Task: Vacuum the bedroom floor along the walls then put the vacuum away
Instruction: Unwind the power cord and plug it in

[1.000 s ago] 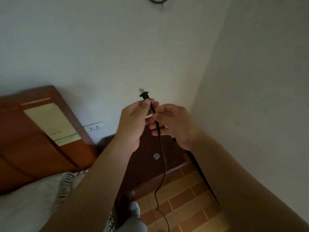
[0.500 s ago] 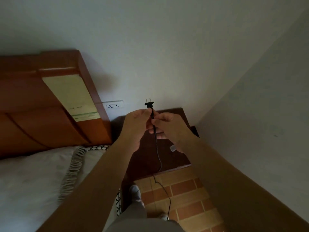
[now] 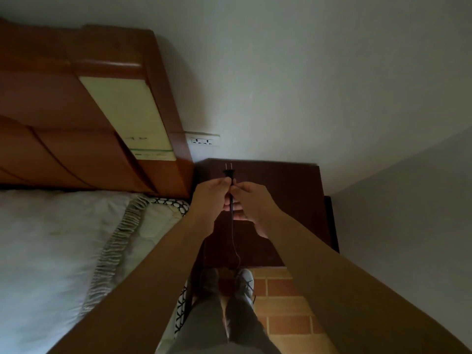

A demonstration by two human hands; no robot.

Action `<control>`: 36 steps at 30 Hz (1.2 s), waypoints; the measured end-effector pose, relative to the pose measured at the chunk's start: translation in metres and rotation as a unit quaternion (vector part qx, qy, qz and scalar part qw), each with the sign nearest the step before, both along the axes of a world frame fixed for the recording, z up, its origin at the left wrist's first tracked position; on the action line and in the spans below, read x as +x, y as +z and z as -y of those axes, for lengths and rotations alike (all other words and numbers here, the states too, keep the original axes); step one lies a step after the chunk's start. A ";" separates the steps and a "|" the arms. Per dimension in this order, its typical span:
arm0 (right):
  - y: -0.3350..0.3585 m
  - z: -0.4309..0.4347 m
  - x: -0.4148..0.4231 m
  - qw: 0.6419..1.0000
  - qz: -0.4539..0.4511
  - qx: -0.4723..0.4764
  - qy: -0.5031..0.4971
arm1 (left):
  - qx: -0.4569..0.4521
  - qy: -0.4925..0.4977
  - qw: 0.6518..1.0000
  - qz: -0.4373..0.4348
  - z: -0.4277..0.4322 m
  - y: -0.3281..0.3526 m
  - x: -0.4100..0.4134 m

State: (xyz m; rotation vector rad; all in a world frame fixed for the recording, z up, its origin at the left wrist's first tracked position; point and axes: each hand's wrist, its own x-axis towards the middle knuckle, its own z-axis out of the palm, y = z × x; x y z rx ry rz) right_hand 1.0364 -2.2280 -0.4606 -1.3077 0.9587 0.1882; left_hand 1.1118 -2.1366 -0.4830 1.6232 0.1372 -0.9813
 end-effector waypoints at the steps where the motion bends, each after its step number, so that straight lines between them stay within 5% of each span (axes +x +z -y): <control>1: -0.008 0.002 0.007 1.000 0.003 0.007 0.003 | 0.007 0.008 1.000 -0.001 0.003 -0.005 0.005; 12: -0.092 0.018 0.096 0.999 0.030 0.029 -0.014 | 0.048 0.106 0.993 -0.005 0.030 -0.082 0.076; 23: -0.175 0.019 0.146 0.995 0.036 0.028 -0.092 | 0.064 0.098 0.993 -0.025 0.049 -0.153 0.126; 36: -0.195 0.025 0.166 0.992 0.051 0.041 -0.107 | 0.073 0.065 0.995 -0.037 -0.026 -0.187 0.086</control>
